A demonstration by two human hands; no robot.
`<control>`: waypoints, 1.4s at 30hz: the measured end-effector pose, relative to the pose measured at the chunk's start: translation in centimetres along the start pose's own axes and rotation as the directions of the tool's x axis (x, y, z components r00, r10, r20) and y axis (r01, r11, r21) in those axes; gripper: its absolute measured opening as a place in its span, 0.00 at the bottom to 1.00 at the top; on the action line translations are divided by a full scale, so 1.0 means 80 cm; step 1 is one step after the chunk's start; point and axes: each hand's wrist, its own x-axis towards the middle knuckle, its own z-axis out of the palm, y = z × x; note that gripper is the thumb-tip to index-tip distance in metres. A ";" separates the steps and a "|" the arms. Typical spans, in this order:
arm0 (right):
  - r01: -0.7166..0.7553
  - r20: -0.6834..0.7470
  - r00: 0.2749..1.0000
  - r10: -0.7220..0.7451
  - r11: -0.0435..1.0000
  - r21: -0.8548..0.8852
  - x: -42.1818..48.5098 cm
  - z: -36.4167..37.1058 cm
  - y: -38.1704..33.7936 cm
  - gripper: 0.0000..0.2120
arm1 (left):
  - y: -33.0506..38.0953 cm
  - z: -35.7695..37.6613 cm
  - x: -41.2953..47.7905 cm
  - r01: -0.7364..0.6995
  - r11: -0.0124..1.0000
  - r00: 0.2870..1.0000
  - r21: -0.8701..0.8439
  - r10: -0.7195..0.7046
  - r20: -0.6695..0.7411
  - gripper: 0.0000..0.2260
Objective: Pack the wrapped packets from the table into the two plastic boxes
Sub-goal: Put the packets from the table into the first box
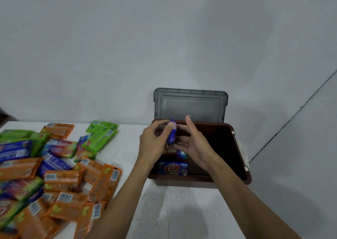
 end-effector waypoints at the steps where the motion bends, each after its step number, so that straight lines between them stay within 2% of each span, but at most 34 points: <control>1: -0.014 0.011 1.000 0.014 0.999 0.050 -0.001 -0.003 -0.001 0.29 | 0.001 0.000 0.000 0.022 0.998 0.999 -0.057 -0.019 0.043 0.11; 3: -0.031 0.008 0.999 0.031 0.990 0.140 -0.006 -0.008 -0.003 0.25 | 0.000 -0.002 0.000 0.068 0.991 0.995 -0.112 -0.059 0.086 0.13; 4: -0.027 -0.017 0.999 0.030 0.989 0.146 -0.008 -0.011 -0.002 0.23 | -0.001 -0.004 0.000 0.061 0.995 0.996 -0.079 -0.055 0.071 0.14; 6: -0.017 -0.090 0.996 0.024 0.997 0.076 -0.010 -0.018 -0.001 0.18 | -0.005 -0.010 -0.001 -0.002 0.994 1.000 0.109 0.004 -0.017 0.13; 8: -0.045 -0.116 0.992 0.043 0.999 -0.015 -0.010 -0.027 -0.001 0.16 | -0.014 -0.015 -0.001 -0.019 0.950 0.991 0.312 0.060 -0.121 0.11; 12: -0.156 -0.105 0.985 0.133 0.956 -0.249 -0.010 -0.038 0.000 0.14 | -0.045 -0.022 0.003 0.022 0.846 0.995 0.532 0.034 -0.096 0.13; 15: -0.241 -0.115 0.970 0.212 0.887 -0.393 -0.008 -0.038 0.006 0.15 | -0.052 -0.021 0.000 0.041 0.841 0.993 0.540 0.024 -0.112 0.13; 19: -0.336 -0.110 0.940 0.323 0.818 -0.467 0.003 -0.033 0.021 0.17 | -0.051 -0.019 -0.002 0.042 0.847 0.992 0.530 0.028 -0.124 0.13; 22: -0.344 -0.112 0.933 0.343 0.755 -0.557 0.014 -0.029 0.034 0.13 | -0.052 -0.021 -0.002 0.042 0.856 0.992 0.515 0.024 -0.121 0.13; 24: -0.303 -0.142 0.946 0.291 0.645 -0.702 0.018 -0.033 0.039 0.14 | -0.052 -0.021 -0.003 0.043 0.864 0.992 0.502 0.022 -0.122 0.13; 26: -0.264 -0.167 0.958 0.233 0.490 -0.831 0.023 -0.040 0.043 0.19 | -0.053 -0.021 -0.003 0.041 0.871 0.992 0.489 0.024 -0.125 0.12; 28: -0.266 -0.193 0.957 0.218 0.383 -0.885 0.028 -0.045 0.048 0.23 | -0.054 -0.021 -0.003 0.046 0.874 0.992 0.483 0.018 -0.127 0.12; 30: -0.268 -0.207 0.955 0.211 0.321 -0.908 0.030 -0.047 0.052 0.25 | -0.054 -0.021 -0.003 0.053 0.880 0.992 0.472 0.010 -0.129 0.13; 38: -0.264 -0.221 0.959 0.175 0.279 -0.923 0.030 -0.048 0.051 0.24 | -0.056 -0.023 -0.001 0.072 0.911 0.992 0.405 -0.024 -0.122 0.13; 42: -0.253 -0.223 0.965 0.141 0.255 -0.933 0.023 -0.043 0.046 0.23 | -0.058 -0.028 0.001 0.057 0.903 0.996 0.426 -0.020 -0.089 0.13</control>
